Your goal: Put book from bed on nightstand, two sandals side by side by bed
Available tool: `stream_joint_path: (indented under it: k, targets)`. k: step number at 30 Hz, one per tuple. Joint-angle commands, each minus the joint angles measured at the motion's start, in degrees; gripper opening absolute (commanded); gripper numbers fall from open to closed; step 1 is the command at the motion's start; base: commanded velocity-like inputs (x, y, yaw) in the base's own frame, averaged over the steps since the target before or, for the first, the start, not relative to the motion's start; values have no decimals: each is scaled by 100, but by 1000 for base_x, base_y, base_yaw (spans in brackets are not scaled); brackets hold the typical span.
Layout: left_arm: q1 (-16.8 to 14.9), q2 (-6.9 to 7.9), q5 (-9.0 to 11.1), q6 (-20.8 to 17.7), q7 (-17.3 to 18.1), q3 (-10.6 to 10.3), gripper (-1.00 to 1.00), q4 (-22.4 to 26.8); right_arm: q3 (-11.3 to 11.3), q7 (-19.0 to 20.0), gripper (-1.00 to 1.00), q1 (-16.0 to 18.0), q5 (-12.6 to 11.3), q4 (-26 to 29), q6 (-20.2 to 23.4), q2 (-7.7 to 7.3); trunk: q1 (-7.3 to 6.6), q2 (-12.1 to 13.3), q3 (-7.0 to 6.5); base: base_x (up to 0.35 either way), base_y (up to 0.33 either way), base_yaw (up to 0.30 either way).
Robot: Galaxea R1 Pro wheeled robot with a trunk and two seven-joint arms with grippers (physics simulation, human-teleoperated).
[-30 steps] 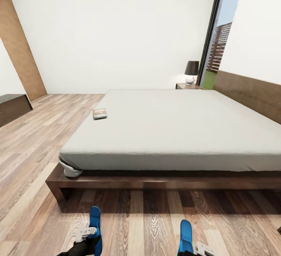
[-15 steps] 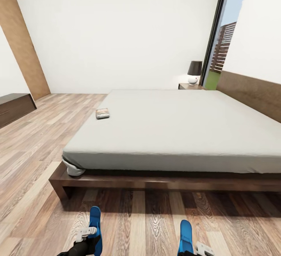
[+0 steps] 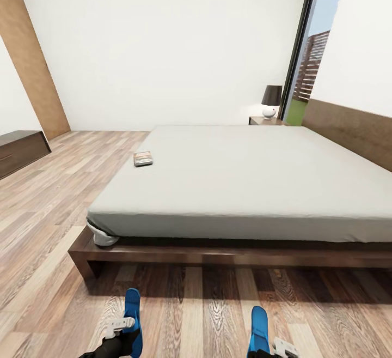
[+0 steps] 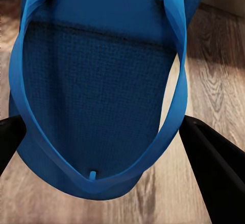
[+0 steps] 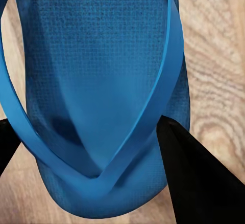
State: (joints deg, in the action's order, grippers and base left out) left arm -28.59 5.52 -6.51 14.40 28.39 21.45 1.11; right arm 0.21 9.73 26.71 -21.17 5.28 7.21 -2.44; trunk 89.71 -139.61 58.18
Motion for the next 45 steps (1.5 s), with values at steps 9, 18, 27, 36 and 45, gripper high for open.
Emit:
stream_joint_path:
  k: [9, 18, 27, 36, 45]
  targets:
    - [-1, 26, -61, 12, -403, 69, -100, 4, -35, 78, -100, 0, -95, 9, 104, -1053, -1, -2, 5, 0, 0, 0]
    - [-103, -190, -73, -2086, -2500, 40, -100, 1356, -109, 81, -100, 7, -104, 403, 838, -1615, -1, -2, 5, 0, 0, 0]
    - [-532, -359, -508, -3973, -2663, 25, -100, 2404, -179, 82, -100, 9, -869, 2073, 3217, -2119, -1, -2, 5, 0, 0, 0]
    - [-716, -518, -727, -4258, -2670, 1, -100, 2395, -190, 1857, -100, 9, -2163, 2845, 4758, -2299, -1, -2, 5, 0, 0, 0]
    - [-718, -577, -737, -4270, -2664, -11, -100, 2401, -197, 2451, -100, 9, -2193, 2827, 5029, -2666, -1, -2, 5, 0, 0, 0]
